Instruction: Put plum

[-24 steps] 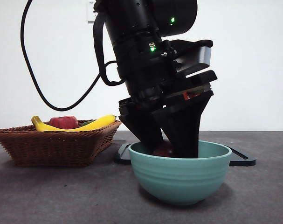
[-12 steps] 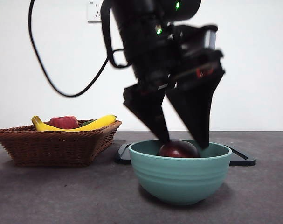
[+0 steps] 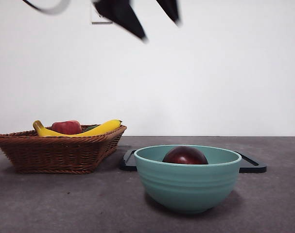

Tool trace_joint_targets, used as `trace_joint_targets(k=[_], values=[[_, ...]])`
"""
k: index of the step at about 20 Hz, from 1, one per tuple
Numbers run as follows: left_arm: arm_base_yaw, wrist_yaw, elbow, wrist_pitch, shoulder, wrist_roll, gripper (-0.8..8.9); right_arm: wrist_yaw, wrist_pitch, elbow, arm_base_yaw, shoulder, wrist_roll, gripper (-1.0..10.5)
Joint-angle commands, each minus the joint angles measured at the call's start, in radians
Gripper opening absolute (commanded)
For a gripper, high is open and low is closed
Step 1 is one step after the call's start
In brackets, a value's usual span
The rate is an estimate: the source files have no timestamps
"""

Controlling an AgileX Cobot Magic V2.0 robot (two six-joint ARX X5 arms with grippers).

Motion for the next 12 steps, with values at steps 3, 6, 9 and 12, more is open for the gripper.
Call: trace_joint_targets(k=[3, 6, 9, 12], values=[[0.125, 0.046, 0.012, -0.036, -0.161, -0.036, 4.09, -0.003, 0.009, 0.020, 0.005, 0.004, 0.002, 4.0], [0.207, 0.114, -0.079, -0.048, -0.293, -0.037, 4.09, -0.002, 0.009, 0.020, 0.005, 0.004, 0.002, 4.0], [0.250, 0.140, -0.275, -0.039, -0.435, -0.034, 4.09, -0.002, 0.010, 0.020, 0.005, 0.004, 0.002, 4.0], [0.257, 0.250, -0.487, -0.012, -0.554, -0.043, 4.03, -0.002, 0.010, 0.020, 0.005, 0.004, 0.002, 4.0]])
